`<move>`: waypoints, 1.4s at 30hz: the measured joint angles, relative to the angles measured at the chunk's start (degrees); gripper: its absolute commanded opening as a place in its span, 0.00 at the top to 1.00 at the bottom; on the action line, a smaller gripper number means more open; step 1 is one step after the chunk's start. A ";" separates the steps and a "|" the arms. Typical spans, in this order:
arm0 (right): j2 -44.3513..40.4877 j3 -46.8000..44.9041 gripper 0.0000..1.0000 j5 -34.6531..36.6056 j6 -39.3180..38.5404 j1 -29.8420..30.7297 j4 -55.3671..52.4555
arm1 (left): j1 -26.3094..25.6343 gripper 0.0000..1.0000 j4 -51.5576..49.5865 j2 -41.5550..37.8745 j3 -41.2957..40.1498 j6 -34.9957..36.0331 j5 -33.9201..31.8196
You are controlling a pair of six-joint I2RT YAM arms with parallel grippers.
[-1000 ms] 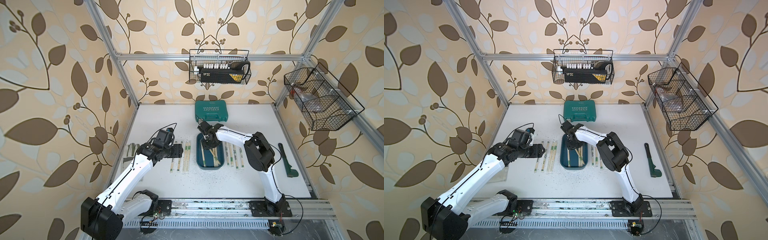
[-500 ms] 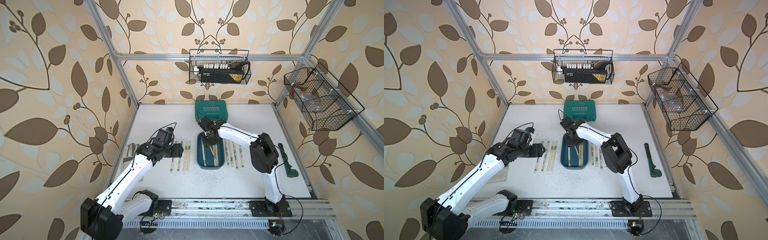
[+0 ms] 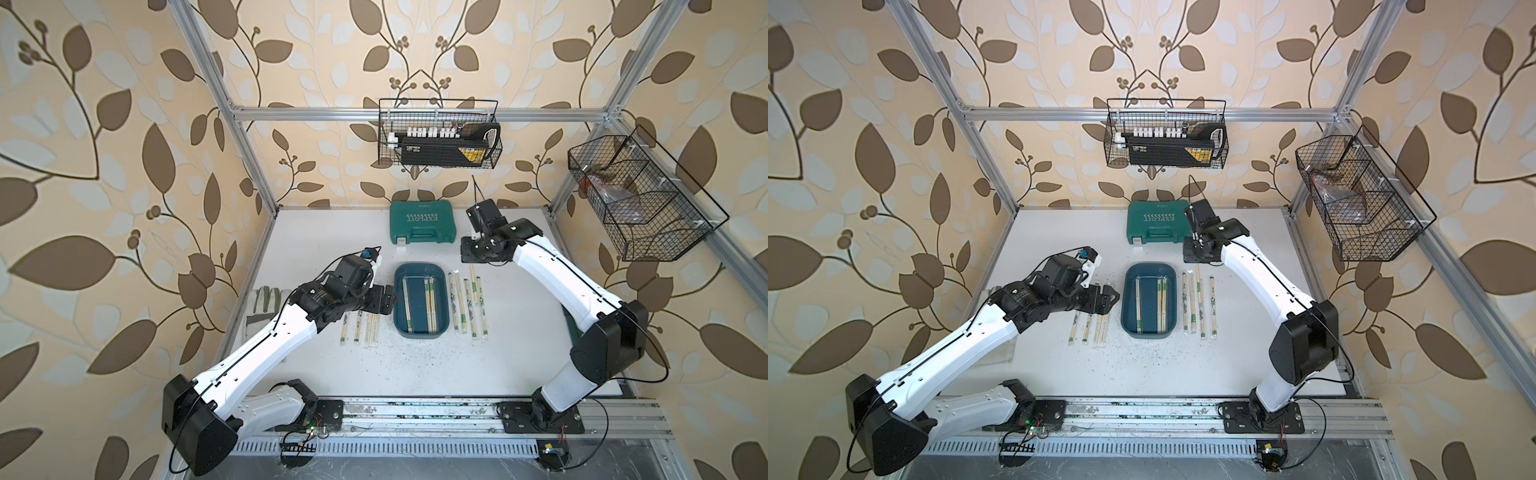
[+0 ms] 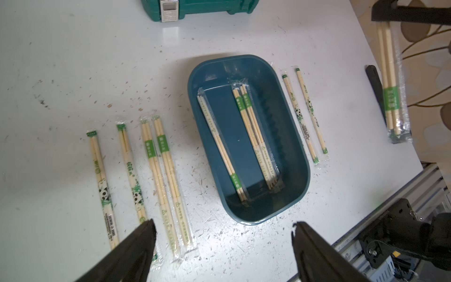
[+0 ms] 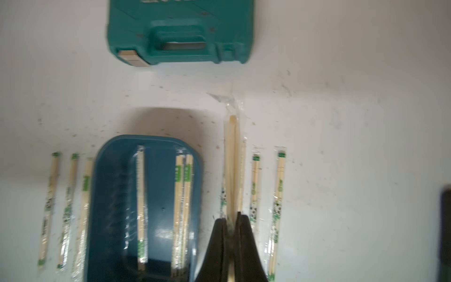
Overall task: Take the paired disposable chopsticks out of the storage box
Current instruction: Place the paired disposable chopsticks at the center of the board.
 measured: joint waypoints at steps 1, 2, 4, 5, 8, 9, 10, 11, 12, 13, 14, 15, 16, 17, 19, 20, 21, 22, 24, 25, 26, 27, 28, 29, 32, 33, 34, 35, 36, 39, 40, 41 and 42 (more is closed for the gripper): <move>-0.42 -2.71 1.00 0.87 -0.44 -1.64 0.52 | -0.35 0.09 0.52 0.96 0.20 0.00 -0.13; -0.55 -4.87 1.00 1.66 -0.79 -2.73 0.96 | -0.66 0.09 0.85 1.73 0.22 0.02 -0.22; -0.48 -10.29 1.00 2.80 -1.75 -4.52 2.40 | -0.70 0.09 1.40 3.23 0.24 0.07 -0.22; -0.44 -12.20 1.00 3.17 -2.10 -4.92 2.95 | -0.70 0.09 1.55 3.58 0.22 0.13 -0.24; -0.35 -17.68 1.00 4.00 -3.52 -5.64 5.42 | -0.70 0.08 2.40 3.76 0.15 0.48 -0.24; -0.31 -19.08 1.00 4.00 -4.00 -5.90 6.56 | -0.70 0.08 3.08 3.74 0.11 0.63 -0.22; -0.15 -20.24 1.00 4.00 -4.44 -6.12 7.74 | -0.70 0.08 3.80 3.69 -0.04 0.74 -0.20; 0.13 -20.92 1.00 3.96 -4.70 -6.34 8.57 | -0.72 0.08 4.57 3.61 -0.39 0.90 -0.17; 0.59 -21.31 1.00 3.91 -5.09 -6.62 9.42 | -0.92 0.08 5.22 3.41 -0.87 1.11 -0.17; 1.18 -21.46 1.00 3.78 -5.38 -6.88 10.29 | -1.03 0.08 5.97 3.19 -1.49 1.36 -0.11; 1.70 -21.51 1.00 3.67 -5.60 -7.06 11.06 | -1.05 0.08 6.49 2.97 -2.08 1.64 -0.09; 2.29 -21.51 1.00 3.56 -5.77 -7.23 11.78 | -1.05 0.07 7.13 2.67 -2.80 1.90 -0.07; 2.91 -21.51 1.00 3.41 -5.92 -7.32 12.48 | -1.05 0.07 7.74 2.29 -3.61 2.08 -0.04; 3.39 -21.51 1.00 3.17 -5.99 -7.34 13.05 | -1.05 0.07 8.13 1.88 -4.28 2.21 -0.04; 4.66 -21.53 1.00 2.67 -6.16 -7.34 14.29 | -1.05 0.07 9.07 0.87 -5.73 2.54 -0.02; 5.22 -21.55 1.00 2.49 -6.21 -7.39 14.78 | -1.05 0.07 9.35 0.46 -6.16 2.71 0.00; 5.95 -21.55 1.00 2.23 -6.36 -7.39 15.26 | -1.05 0.07 9.70 -0.11 -6.62 3.08 0.02; 6.69 -21.55 1.00 2.03 -6.43 -7.41 15.76 | -1.05 0.07 10.05 -0.57 -6.91 3.32 0.04; 8.07 -21.55 1.00 1.86 -6.62 -7.41 16.50 | -1.05 0.07 10.58 -1.36 -7.19 3.69 0.07; 8.68 -21.55 1.00 1.86 -6.71 -7.41 16.72 | -1.05 0.07 10.71 -1.64 -7.21 3.76 0.07; 9.16 -21.55 1.00 1.84 -6.84 -7.45 16.90 | -1.05 0.06 10.75 -1.84 -7.23 3.89 0.07; 9.60 -21.55 1.00 1.86 -6.99 -7.45 16.98 | -1.05 0.06 10.78 -2.03 -7.23 4.00 0.07; 9.97 -21.55 1.00 1.86 -7.04 -7.45 17.03 | -1.05 0.06 10.82 -2.19 -7.26 4.13 0.07; 10.25 -21.55 1.00 1.86 -7.08 -7.45 17.05 | -1.05 0.06 10.93 -2.29 -7.30 4.17 0.07; 10.93 -21.55 0.99 1.84 -7.19 -7.52 17.14 | -1.05 0.06 11.15 -2.49 -7.50 4.42 0.07; 11.15 -21.55 0.98 1.84 -7.21 -7.56 17.16 | -1.05 0.06 11.30 -2.49 -7.56 4.55 0.07; 11.21 -21.53 0.98 1.86 -7.21 -7.61 17.20 | -1.05 0.06 11.65 -2.54 -7.72 4.59 0.07; 11.21 -21.53 0.96 1.84 -7.19 -7.61 17.20 | -1.05 0.06 11.80 -2.58 -7.89 4.61 0.07; 11.21 -21.53 0.92 1.86 -7.19 -7.61 17.20 | -1.05 0.06 11.87 -2.60 -8.09 4.63 0.07; 11.26 -21.53 0.85 1.86 -7.13 -7.61 17.22 | -1.05 0.06 11.76 -2.60 -8.33 4.74 0.04; 11.26 -21.53 0.81 1.90 -7.17 -7.61 17.20 | -1.05 0.06 11.74 -2.60 -8.33 4.76 0.07; 11.26 -21.53 0.79 2.05 -7.15 -7.63 17.18 | -1.05 0.06 11.74 -2.60 -8.33 4.79 0.04; 11.28 -21.53 0.78 2.16 -7.15 -7.72 17.14 | -1.05 0.06 11.72 -2.60 -8.33 4.81 0.02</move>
